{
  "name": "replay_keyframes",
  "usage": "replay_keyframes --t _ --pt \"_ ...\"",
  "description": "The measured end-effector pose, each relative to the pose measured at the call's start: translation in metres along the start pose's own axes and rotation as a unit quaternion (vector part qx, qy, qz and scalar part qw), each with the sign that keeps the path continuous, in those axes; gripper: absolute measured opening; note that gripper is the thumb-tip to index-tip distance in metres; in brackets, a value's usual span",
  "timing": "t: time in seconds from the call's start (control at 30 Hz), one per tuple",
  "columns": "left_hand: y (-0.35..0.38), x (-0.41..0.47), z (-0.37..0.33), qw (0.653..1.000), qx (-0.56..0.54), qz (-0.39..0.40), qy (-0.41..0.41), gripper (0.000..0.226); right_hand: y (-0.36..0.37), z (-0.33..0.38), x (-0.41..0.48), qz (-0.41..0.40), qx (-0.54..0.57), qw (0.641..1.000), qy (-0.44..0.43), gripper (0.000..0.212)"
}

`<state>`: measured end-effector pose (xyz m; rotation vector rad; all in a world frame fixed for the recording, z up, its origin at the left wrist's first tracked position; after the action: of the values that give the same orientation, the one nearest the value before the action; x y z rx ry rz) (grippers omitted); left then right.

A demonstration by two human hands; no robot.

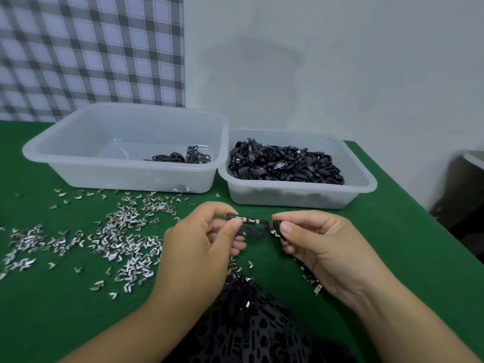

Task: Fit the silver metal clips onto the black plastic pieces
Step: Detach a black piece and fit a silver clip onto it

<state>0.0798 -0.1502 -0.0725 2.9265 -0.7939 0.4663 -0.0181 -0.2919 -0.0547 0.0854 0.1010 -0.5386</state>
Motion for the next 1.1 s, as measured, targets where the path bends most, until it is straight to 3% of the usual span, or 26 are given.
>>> replay_keyframes --t 0.43,0.8,1.1 --pt "0.001 0.002 0.002 0.995 -0.080 0.007 -0.056 0.013 0.002 -0.005 0.001 0.002 -0.030 0.998 -0.052 0.034" --pt "0.000 0.004 0.004 0.986 -0.135 0.030 -0.088 0.011 0.007 -0.003 -0.002 -0.042 -0.124 0.990 -0.057 0.009" --pt "0.000 0.004 0.005 0.988 -0.133 0.043 -0.062 0.017 0.011 0.001 -0.004 -0.032 -0.171 0.983 -0.057 0.012"
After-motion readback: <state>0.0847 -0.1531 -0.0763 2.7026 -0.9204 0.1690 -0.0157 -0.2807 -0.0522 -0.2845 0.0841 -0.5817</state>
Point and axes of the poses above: each hand's wrist, its own x-axis towards the middle knuckle, its own y-axis out of the palm, z = x × y, the point moved 1 cm from there along x, towards the middle knuckle, and after that the axes turned 11 degrees about -x, right-handed, at the moved point
